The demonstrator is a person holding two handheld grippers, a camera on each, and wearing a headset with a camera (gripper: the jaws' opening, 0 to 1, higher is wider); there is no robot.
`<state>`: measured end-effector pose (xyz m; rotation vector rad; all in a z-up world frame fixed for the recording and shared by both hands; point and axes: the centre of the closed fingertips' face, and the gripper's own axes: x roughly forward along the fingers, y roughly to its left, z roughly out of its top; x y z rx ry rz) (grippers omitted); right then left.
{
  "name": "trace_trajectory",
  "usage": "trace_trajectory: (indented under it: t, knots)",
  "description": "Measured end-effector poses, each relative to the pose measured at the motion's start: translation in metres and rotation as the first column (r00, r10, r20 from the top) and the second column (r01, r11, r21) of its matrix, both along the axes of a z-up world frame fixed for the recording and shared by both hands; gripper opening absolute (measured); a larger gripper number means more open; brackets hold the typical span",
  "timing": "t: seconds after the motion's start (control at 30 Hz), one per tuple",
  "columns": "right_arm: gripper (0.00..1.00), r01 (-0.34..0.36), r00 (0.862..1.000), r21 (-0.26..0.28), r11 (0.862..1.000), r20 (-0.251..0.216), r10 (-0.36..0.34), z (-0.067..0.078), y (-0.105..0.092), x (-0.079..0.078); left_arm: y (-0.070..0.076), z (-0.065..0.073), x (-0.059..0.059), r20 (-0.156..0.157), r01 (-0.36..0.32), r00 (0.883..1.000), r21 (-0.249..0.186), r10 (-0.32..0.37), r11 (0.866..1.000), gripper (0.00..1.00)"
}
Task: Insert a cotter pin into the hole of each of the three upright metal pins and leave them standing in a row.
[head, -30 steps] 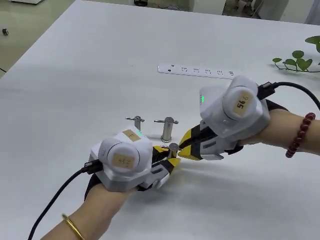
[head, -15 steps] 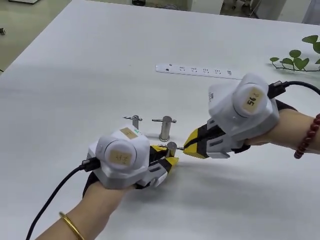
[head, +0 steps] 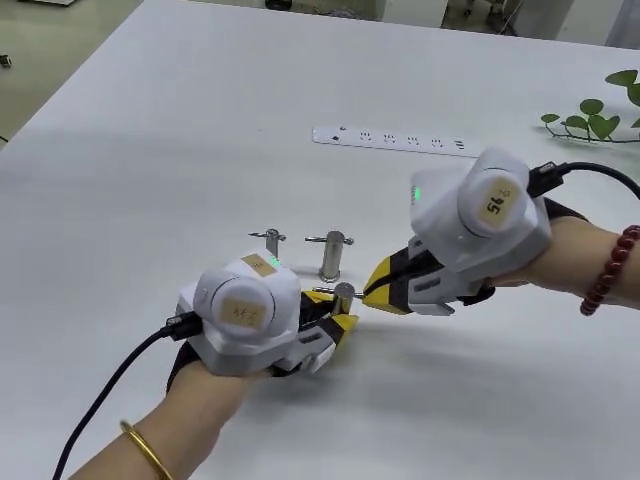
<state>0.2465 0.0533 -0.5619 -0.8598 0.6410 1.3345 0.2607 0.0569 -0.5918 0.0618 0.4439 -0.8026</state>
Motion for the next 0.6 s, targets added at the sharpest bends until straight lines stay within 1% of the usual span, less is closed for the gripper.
trace_trajectory:
  t: [0.2, 0.6]
  knots:
    - [0.0, -0.032, 0.999, -0.007, 0.999, 0.02, 0.033, 0.0, 0.0012, 0.0005, 0.0, -0.0007, 0.0003, 0.001, -0.002, 1.0, 0.004, 0.002, 1.0, 0.11]
    - [0.0, -0.046, 0.998, -0.013, 0.999, 0.039, 0.046, -0.0022, 0.0033, 0.0012, 0.0001, -0.0015, -0.0007, 0.005, -0.003, 1.0, 0.011, 0.003, 1.0, 0.11]
